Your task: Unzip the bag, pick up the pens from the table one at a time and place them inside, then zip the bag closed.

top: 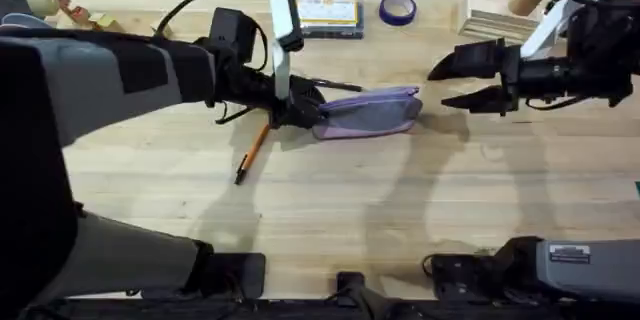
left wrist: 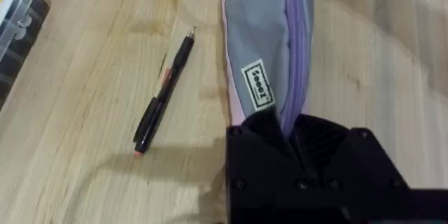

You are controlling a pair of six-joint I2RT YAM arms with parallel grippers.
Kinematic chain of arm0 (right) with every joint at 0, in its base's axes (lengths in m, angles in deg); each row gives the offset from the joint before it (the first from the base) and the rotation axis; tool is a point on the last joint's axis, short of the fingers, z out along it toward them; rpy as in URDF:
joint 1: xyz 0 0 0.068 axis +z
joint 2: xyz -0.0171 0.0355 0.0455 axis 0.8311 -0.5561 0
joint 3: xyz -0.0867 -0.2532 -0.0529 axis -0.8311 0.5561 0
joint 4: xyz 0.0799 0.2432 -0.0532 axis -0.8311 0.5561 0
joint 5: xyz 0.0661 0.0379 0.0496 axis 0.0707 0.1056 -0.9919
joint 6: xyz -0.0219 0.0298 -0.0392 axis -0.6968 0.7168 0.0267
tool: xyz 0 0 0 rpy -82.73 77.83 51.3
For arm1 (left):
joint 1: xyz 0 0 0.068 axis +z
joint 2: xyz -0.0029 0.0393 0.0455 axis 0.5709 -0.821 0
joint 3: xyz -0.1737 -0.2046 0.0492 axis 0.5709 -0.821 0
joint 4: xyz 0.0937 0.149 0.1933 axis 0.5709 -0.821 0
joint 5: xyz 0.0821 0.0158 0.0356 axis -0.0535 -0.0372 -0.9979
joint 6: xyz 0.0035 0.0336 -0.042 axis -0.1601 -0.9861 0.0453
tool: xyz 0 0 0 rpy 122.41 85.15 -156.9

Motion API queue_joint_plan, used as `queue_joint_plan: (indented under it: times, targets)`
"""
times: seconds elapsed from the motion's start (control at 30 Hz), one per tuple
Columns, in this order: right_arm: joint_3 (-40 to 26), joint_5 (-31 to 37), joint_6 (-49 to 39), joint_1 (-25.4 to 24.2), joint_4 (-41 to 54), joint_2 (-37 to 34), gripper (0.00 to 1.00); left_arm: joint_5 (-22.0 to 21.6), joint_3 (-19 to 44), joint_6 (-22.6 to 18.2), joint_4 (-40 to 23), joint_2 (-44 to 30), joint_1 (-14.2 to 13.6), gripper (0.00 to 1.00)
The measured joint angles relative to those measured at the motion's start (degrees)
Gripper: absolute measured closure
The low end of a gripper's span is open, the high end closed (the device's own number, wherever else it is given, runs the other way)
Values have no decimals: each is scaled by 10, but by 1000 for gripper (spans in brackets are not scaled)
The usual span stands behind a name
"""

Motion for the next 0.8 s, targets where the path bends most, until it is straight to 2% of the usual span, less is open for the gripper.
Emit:
queue_joint_plan:
  times: [0.23, 0.37, 0.43, 0.8]
  targets:
    - [0, 14, -7, 15, -21, 0, 4, 0, 0, 0, 0, 0, 0, 958]
    - [0, 15, -15, 43, -36, 0, 5, 0, 0, 0, 0, 0, 0, 958]
    - [0, 16, -22, 74, -62, 0, 5, 0, 0, 0, 0, 0, 0, 958]
    - [0, -19, -13, 87, -67, -84, 5, 0, 0, 0, 0, 0, 0, 958]
